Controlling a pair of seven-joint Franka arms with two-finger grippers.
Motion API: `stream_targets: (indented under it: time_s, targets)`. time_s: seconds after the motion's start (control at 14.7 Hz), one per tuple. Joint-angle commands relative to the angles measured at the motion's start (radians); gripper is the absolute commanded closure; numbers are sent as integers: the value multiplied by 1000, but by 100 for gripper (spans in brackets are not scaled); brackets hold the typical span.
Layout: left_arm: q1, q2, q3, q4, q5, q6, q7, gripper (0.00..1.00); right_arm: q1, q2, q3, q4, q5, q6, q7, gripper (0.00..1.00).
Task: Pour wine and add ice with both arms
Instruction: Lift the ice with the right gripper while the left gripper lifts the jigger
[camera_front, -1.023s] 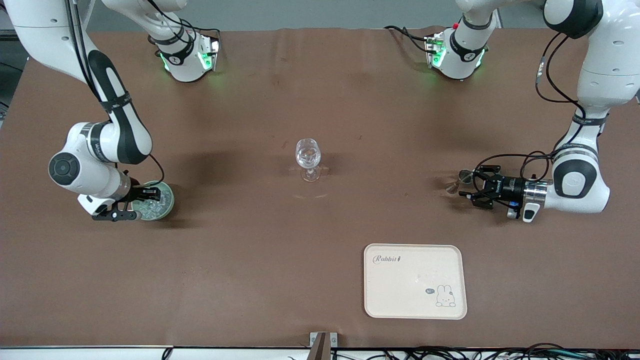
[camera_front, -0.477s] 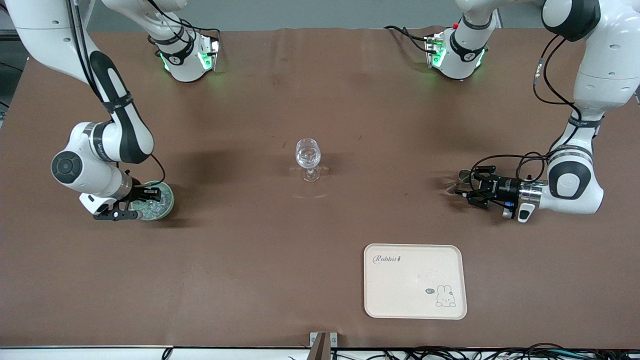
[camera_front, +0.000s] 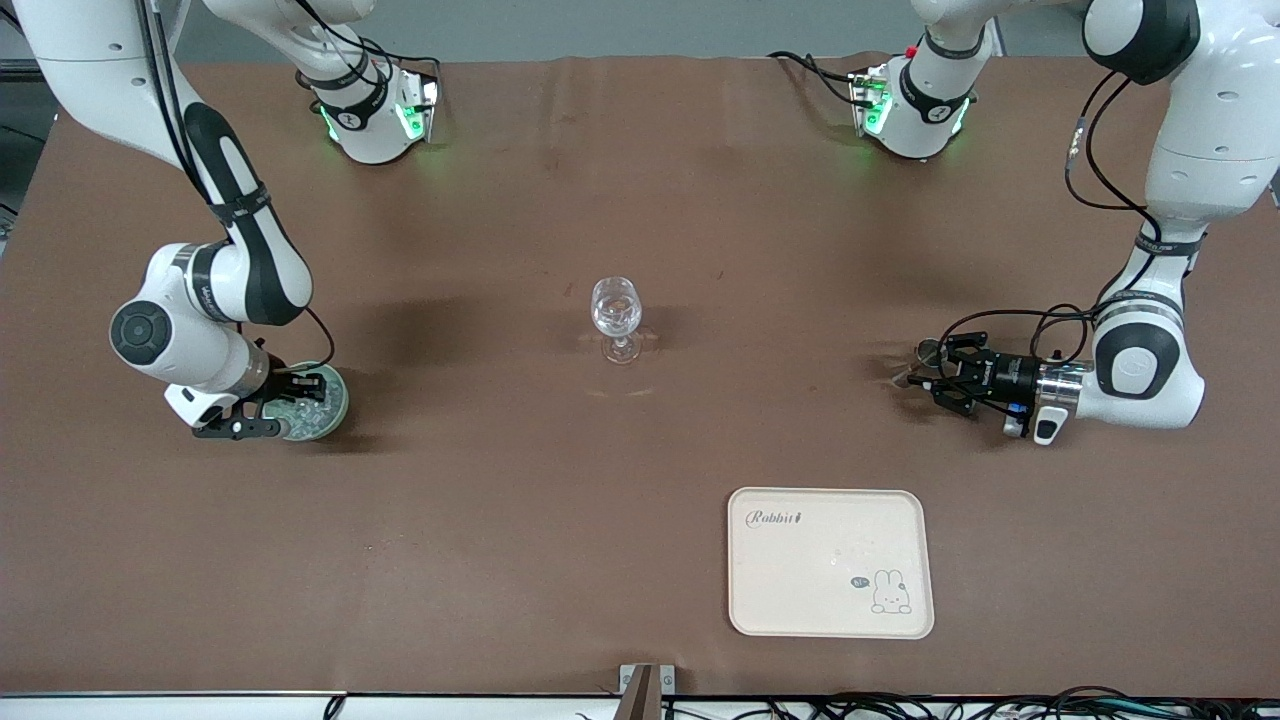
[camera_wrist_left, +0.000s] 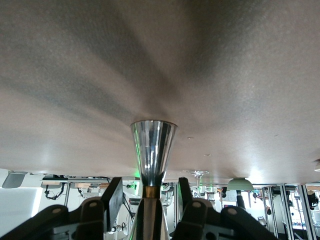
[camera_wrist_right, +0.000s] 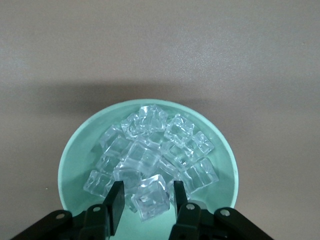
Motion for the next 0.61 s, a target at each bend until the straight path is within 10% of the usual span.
stream_targets:
  time_s: [0.0,0.55]
  targets:
    - [-6,6,-1,-3,-28,10,13,55,4,-11,-1,-18,12,-6,-16,52]
    - [-6,8,-10,9,-31,8,11,95,4,-11,-1,-18,12,-10,-18,58]
